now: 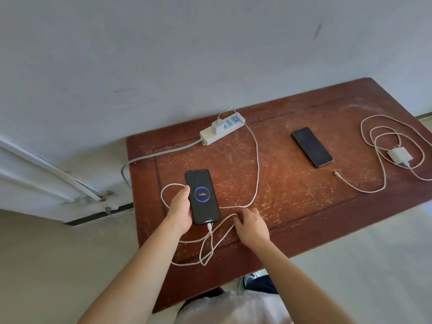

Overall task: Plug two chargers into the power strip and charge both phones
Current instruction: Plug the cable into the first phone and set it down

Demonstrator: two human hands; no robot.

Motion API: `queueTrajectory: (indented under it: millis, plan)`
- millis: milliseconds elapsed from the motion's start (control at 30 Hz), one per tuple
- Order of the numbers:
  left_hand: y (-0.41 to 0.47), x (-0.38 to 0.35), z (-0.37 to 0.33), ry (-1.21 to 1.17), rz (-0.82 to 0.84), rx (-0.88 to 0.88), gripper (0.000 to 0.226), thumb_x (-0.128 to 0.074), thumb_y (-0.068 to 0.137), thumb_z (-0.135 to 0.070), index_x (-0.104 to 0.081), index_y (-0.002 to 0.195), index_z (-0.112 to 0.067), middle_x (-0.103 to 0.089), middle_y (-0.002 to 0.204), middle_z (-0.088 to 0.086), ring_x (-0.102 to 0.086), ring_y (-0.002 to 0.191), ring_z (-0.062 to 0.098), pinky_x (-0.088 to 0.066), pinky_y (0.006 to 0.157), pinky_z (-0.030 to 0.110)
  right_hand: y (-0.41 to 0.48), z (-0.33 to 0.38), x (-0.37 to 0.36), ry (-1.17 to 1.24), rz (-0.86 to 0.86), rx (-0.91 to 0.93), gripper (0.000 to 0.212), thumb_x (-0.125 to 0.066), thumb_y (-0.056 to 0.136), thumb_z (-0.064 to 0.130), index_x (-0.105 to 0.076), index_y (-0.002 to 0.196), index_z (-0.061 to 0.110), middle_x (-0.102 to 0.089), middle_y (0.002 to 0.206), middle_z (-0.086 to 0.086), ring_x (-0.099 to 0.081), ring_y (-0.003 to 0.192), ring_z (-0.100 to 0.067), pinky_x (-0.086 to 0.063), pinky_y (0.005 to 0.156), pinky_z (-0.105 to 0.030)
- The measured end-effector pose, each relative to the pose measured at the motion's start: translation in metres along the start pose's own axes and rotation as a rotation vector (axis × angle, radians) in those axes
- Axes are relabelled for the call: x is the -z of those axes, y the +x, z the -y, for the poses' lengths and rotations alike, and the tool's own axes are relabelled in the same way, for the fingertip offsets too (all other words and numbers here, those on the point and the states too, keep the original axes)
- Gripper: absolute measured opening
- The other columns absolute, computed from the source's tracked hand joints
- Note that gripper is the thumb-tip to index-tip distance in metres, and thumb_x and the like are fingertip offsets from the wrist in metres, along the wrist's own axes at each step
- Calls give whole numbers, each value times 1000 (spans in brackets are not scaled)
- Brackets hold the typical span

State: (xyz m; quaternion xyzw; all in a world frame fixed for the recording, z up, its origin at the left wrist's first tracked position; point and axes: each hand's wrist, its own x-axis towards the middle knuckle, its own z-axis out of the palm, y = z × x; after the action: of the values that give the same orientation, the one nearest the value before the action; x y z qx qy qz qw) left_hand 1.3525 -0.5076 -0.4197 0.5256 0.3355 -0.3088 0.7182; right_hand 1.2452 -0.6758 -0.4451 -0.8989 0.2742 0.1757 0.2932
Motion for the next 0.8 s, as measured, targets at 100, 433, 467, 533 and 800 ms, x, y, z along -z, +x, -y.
queueTrajectory:
  millis: [100,433,467,533,800]
  plan:
    - [16,-7,5,-21,-3,-12,35,-41,107,-33,-61,124,-10,-70,116,17,-69,101,31,-55,75,45,16,-7,12,25,-63,-3,24,-50,101,26,-64,117,12,-64,114,-10,-63,101,-29,-52,83,-38]
    - [56,-33,-9,125,-85,-21,33,-38,108,-35,-60,123,-16,-72,105,8,-71,95,26,-56,75,42,42,-16,30,106,-120,-25,20,-56,90,18,-41,102,21,-52,97,1,-54,80,-20,-42,68,-33]
    - [60,-34,-10,154,-96,-22,34,-38,108,-35,-60,125,-16,-72,108,8,-70,98,27,-57,82,44,43,-16,28,121,-100,-1,20,-58,90,19,-44,104,21,-51,98,2,-52,80,-18,-40,69,-31]
    - [65,-33,-14,259,-146,-38,38,-39,107,-36,-58,133,-15,-69,122,10,-67,110,30,-53,99,51,45,-16,24,151,-32,60,22,-60,89,21,-52,110,20,-53,100,2,-53,83,-15,-39,72,-27]
    - [63,-26,-23,553,-202,-205,42,-38,105,-36,-51,140,-15,-58,139,10,-55,125,27,-45,92,38,44,-12,11,175,25,127,30,-50,99,31,-64,125,24,-59,109,-2,-57,91,-17,-51,82,-32]
